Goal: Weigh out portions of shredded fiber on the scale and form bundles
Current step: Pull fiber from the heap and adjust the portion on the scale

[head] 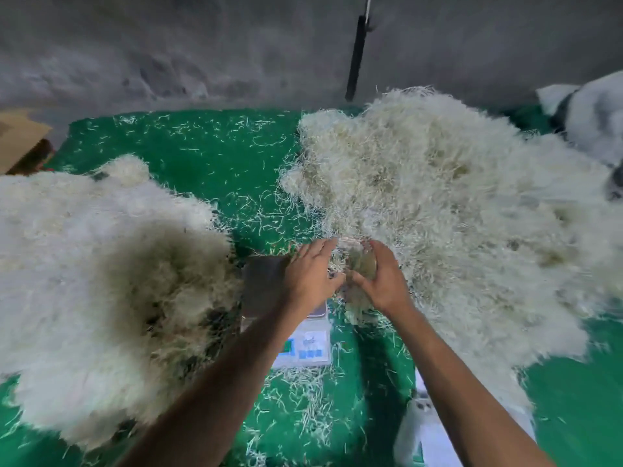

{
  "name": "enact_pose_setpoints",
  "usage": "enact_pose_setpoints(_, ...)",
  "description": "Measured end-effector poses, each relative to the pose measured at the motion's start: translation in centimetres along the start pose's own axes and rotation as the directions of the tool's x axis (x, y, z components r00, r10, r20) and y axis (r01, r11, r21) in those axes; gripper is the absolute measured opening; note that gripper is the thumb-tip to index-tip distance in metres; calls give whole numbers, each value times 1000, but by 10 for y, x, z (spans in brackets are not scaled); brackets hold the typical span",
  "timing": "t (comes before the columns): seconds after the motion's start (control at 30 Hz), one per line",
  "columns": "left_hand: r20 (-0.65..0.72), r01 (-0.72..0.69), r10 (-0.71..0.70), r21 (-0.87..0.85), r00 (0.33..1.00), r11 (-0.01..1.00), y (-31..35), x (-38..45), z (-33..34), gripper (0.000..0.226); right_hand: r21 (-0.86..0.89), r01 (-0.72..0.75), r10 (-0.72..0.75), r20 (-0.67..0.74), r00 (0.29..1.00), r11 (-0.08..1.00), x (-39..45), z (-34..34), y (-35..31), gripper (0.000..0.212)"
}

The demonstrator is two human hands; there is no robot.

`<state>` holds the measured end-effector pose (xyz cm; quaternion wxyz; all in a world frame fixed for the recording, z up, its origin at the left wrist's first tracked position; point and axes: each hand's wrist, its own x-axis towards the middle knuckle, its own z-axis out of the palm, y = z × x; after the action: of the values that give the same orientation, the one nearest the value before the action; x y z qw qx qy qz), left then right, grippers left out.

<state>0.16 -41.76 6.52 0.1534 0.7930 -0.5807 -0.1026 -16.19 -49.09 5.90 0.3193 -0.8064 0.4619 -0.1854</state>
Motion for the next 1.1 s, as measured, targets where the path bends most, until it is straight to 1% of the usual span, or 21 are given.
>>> enact_pose_setpoints(0.1, 153, -60, 38, 144, 988, 988, 22, 36, 47, 117, -167, 67, -47, 119, 992, 984, 18, -3, 46, 78)
enact_pose_setpoints(0.2, 259, -100, 41, 221, 965, 970, 39, 61, 81, 128, -307, 71, 16, 273, 962, 949, 15, 11, 81, 78)
enact_pose_setpoints(0.23, 292, -108, 44, 208, 955, 972, 42, 67, 91, 126, -313, 54, 36, 273, 961, 948, 9, 18, 89, 71)
enact_pose_setpoints(0.27, 334, -123, 58, 178, 941, 976, 44, 71, 99, 124, -296, 41, 34, 241, 970, 954, 2, 24, 97, 58)
enact_pose_setpoints(0.33, 444, -167, 111, 90, 889, 982, 46, 76, 110, 109, -242, 22, 30, 210, 977, 970, -7, 33, 106, 36)
enact_pose_setpoints(0.37, 471, -179, 137, 45, 871, 983, 47, 76, 114, 96, -213, 8, 41, 224, 974, 977, -8, 33, 108, 33)
enact_pose_setpoints(0.4, 463, -158, 145, -11, 874, 987, 48, 75, 119, 83, -183, -22, 66, 238, 969, 983, -7, 30, 109, 33)
enact_pose_setpoints(0.47, 431, 21, 45, -147, 901, 989, 49, 64, 124, 71, -109, -75, 98, 224, 970, 991, -5, 20, 110, 40)
enact_pose_setpoints(0.53, 431, 273, -120, -313, 894, 910, 49, 50, 124, 52, -4, -63, 63, 108, 992, 998, -7, 8, 110, 43)
enact_pose_setpoints(0.57, 417, 355, -188, -369, 889, 859, 49, 45, 121, 39, 47, -36, 34, 46, 998, 998, -10, 4, 110, 45)
enact_pose_setpoints(0.6, 405, 428, -251, -443, 879, 788, 49, 42, 116, 30, 80, -11, 8, 36, 999, 997, -14, 1, 111, 50)
enact_pose_setpoints(0.63, 411, 495, -305, -513, 859, 701, 47, 39, 108, 29, 96, 4, -12, 81, 997, 995, -18, -1, 111, 59)
enact_pose_setpoints(0.7, 381, 502, -326, -656, 865, 564, 44, 35, 82, 18, 74, 0, -16, 219, 976, 997, -26, -3, 104, 80)
enact_pose_setpoints(0.73, 358, 474, -313, -713, 880, 517, 43, 33, 66, 19, 32, 6, -14, 256, 967, 999, -29, -5, 97, 90)
enact_pose_setpoints(0.8, 309, 411, -284, -795, 908, 447, 44, 29, 33, 30, -47, 24, -12, 245, 970, 999, -31, -9, 78, 105)
enact_pose_setpoints(0.87, 271, 348, -230, -832, 934, 432, 50, 23, 3, 35, -106, 45, -27, 163, 986, 993, -26, -18, 54, 101)
enact_pose_setpoints(0.9, 237, 302, -206, -872, 949, 386, 55, 23, -15, 32, -133, 52, -37, 112, 993, 990, -22, -25, 42, 96)
enact_pose_setpoints(0.97, 258, 301, -226, -935, 939, 186, 70, 17, -57, 19, -135, 56, -53, 25, 998, 989, -15, -43, 17, 85)
enact_pose_setpoints(1.0, 246, 288, -239, -944, 939, 161, 77, 9, -82, 27, -113, 67, -67, 5, 998, 991, -14, -52, 5, 83)
enact_pose_setpoints(1.07, 396, 430, -230, -895, 889, 121, 73, 3, -112, 65, -88, 95, -95, 3, 995, 992, -12, -69, -16, 87)
enact_pose_setpoints(1.1, 392, 434, -228, -884, 891, 175, 71, 0, -127, 66, -84, 100, -100, 12, 995, 991, -11, -77, -27, 91)
